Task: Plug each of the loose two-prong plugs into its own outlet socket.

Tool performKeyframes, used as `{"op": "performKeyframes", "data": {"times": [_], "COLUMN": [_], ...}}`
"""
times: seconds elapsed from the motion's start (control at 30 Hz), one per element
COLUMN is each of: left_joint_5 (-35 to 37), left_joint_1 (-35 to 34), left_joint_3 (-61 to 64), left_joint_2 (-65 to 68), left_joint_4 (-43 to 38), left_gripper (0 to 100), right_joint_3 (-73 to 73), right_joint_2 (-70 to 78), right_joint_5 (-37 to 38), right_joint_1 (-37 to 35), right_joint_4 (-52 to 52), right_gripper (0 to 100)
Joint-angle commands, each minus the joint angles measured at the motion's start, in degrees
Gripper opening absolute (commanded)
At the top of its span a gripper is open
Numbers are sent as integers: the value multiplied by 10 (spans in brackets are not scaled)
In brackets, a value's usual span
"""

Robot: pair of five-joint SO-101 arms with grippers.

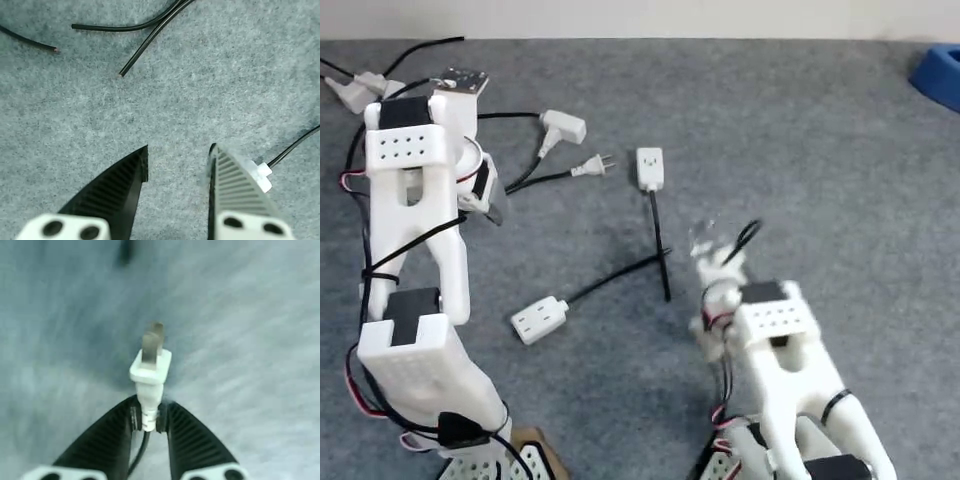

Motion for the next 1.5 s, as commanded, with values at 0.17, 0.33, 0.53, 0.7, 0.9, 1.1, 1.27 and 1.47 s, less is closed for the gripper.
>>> {"op": "performKeyframes", "data": {"times": [0.17,0.33,0.53,0.7,0.9,1.1,1.27,1.47], "left_joint_5": [-8,45,57,21,-40,-98,-98,-98], "left_joint_1": [0,-5,-24,-50,-109,-99,-20,22], "left_joint_3": [-177,-267,-302,-162,128,440,552,589], "left_joint_2": [-14,-65,-169,-264,-389,-544,-651,-684], "left_joint_4": [35,33,36,37,30,-108,-131,-152], "left_gripper": [207,210,219,406,466,472,486,482], "right_joint_3": [-251,-280,-277,-253,-182,-164,-143,-136], "right_joint_2": [-2,-2,-2,-2,-2,-3,-3,-4], "right_joint_5": [-42,-85,-79,-66,-69,-98,-100,-102], "right_joint_1": [-91,-241,-313,-314,-316,-323,-378,-403], "right_joint_4": [8,-15,-18,-34,-102,-125,-126,-126], "right_gripper": [8,8,8,8,8,8,8,8]}}
